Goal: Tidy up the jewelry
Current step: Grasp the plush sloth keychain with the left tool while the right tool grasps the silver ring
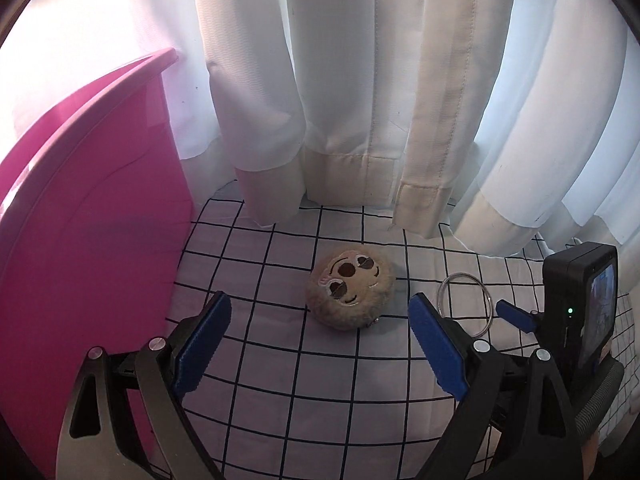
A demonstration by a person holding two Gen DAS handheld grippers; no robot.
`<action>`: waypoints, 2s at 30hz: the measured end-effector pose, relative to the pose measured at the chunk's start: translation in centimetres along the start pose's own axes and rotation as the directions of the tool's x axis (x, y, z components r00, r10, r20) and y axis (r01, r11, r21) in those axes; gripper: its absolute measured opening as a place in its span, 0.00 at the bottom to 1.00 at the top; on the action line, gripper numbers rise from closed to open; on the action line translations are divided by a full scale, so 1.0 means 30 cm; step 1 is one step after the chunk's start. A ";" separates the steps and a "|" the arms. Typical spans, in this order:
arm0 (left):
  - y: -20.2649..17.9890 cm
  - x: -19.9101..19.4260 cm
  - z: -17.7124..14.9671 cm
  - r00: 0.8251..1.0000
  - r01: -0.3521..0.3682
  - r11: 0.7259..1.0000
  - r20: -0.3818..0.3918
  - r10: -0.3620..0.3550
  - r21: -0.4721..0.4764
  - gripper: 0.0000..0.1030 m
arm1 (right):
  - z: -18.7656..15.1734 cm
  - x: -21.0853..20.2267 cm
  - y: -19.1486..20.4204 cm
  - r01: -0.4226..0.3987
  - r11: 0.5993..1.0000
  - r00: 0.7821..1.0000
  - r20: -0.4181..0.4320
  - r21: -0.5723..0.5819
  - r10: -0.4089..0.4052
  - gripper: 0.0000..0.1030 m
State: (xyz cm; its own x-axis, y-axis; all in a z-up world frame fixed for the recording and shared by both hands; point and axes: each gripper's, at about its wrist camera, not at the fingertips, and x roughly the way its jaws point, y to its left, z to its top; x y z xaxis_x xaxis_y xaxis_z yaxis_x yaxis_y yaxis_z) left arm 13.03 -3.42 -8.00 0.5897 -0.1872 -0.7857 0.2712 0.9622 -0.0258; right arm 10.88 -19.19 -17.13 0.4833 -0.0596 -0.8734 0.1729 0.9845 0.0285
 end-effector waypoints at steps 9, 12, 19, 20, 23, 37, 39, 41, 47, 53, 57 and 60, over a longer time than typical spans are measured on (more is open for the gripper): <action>-0.026 0.166 -0.010 0.999 0.001 0.999 -0.050 0.001 0.038 0.86 | 0.002 0.020 -0.056 -0.013 1.000 1.000 0.017 -0.011 0.013 0.73; -0.029 0.199 -0.012 0.998 -0.013 0.999 -0.056 0.016 0.044 0.86 | -0.002 0.022 -0.068 -0.011 1.000 1.000 0.025 -0.007 0.011 0.74; -0.035 0.267 -0.001 0.998 -0.008 0.999 -0.065 0.011 0.048 0.86 | 0.028 0.031 -0.087 -0.001 1.000 1.000 0.029 0.008 0.001 0.76; -0.037 0.274 0.001 0.998 -0.005 0.999 -0.066 0.009 0.050 0.86 | 0.028 0.029 -0.089 0.000 1.000 1.000 0.030 0.010 0.000 0.76; -0.036 0.302 0.008 0.996 0.003 0.999 -0.085 0.000 0.039 0.88 | 0.035 0.032 -0.093 0.004 1.000 0.999 0.034 0.018 -0.004 0.78; -0.028 0.387 0.011 0.991 -0.016 1.000 -0.130 0.018 0.018 0.91 | 0.072 0.065 -0.085 0.004 1.000 0.998 0.057 0.026 -0.006 0.78; -0.029 0.376 0.005 0.992 -0.012 1.000 -0.122 0.015 0.021 0.84 | 0.058 0.053 -0.086 0.004 1.000 0.998 0.060 0.029 -0.006 0.78; -0.040 0.374 -0.016 0.994 -0.008 1.000 -0.106 0.011 0.027 0.70 | 0.050 0.044 -0.084 -0.001 1.000 0.998 0.064 0.023 0.000 0.69; -0.029 0.364 -0.019 0.994 -0.001 1.000 -0.106 0.003 0.021 0.52 | 0.036 0.029 -0.075 0.002 1.000 0.997 0.072 0.021 -0.004 0.68; -0.016 0.339 -0.040 0.995 -0.009 0.999 -0.098 0.012 0.033 0.44 | 0.014 0.020 -0.072 0.004 0.999 0.997 0.081 0.032 -0.007 0.68; 0.006 0.307 -0.063 0.996 -0.029 0.999 -0.086 0.032 0.032 0.43 | -0.008 0.001 -0.063 0.001 1.000 0.996 0.087 0.028 -0.004 0.68; 0.015 0.275 -0.086 0.996 -0.042 0.999 -0.076 0.045 0.034 0.43 | -0.018 -0.013 -0.066 -0.004 1.000 0.996 0.094 0.029 0.001 0.68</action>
State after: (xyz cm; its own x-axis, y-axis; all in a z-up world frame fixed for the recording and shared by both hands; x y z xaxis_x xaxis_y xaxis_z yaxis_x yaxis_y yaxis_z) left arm 16.05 -4.02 -16.09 0.5414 -0.1281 -0.8309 0.2716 0.9620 0.0286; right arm 9.86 -21.04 -17.10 0.5617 -0.0738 -0.8240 0.1956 0.9796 0.0456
